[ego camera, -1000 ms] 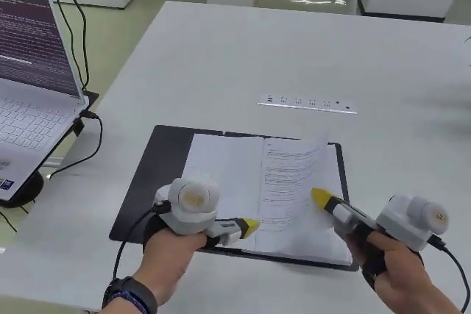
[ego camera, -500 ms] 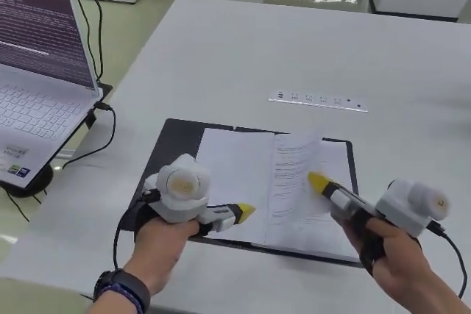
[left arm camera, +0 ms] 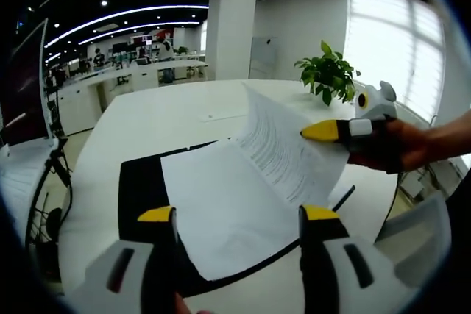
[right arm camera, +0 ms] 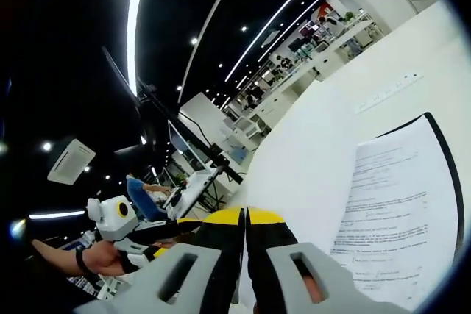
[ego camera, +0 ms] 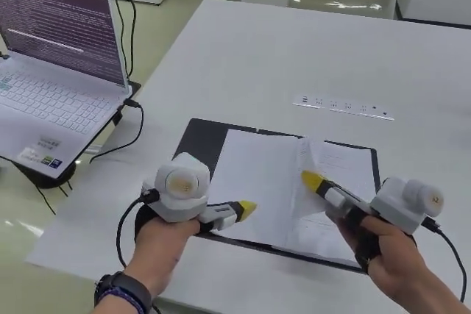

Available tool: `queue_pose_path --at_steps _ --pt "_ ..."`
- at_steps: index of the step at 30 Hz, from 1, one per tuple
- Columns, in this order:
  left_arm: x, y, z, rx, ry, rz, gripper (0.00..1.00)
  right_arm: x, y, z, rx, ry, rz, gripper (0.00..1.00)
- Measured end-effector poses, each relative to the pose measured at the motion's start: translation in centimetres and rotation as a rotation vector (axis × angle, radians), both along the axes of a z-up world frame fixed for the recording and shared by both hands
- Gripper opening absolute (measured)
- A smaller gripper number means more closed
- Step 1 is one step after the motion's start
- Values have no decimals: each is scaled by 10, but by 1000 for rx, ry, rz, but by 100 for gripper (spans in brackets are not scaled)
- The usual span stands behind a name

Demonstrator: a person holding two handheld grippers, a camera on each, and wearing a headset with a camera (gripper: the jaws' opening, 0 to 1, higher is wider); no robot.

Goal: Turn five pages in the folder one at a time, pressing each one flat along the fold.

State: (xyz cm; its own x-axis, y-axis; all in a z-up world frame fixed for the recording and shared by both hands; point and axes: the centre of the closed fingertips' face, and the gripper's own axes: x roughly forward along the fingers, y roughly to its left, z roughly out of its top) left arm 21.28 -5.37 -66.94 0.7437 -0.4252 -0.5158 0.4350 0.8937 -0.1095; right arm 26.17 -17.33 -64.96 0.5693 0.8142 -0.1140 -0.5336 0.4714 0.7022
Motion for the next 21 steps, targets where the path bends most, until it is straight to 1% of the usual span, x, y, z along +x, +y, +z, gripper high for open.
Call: queue_pose_path --at_steps 6,10,16,18,21 --pt "-5 15 3 4 -7 26 67 -2 27 -1 5 5 42 0" --pt "-9 28 8 3 -17 48 68 -5 43 -1 5 11 67 0" --pt "-14 49 17 -1 -35 86 68 -8 67 -8 -5 27 102 0" --pt "-16 55 18 -11 -39 100 68 -8 73 -10 -5 34 107 0" --pt "-19 61 17 -11 -39 110 68 -10 83 -15 -9 51 120 0"
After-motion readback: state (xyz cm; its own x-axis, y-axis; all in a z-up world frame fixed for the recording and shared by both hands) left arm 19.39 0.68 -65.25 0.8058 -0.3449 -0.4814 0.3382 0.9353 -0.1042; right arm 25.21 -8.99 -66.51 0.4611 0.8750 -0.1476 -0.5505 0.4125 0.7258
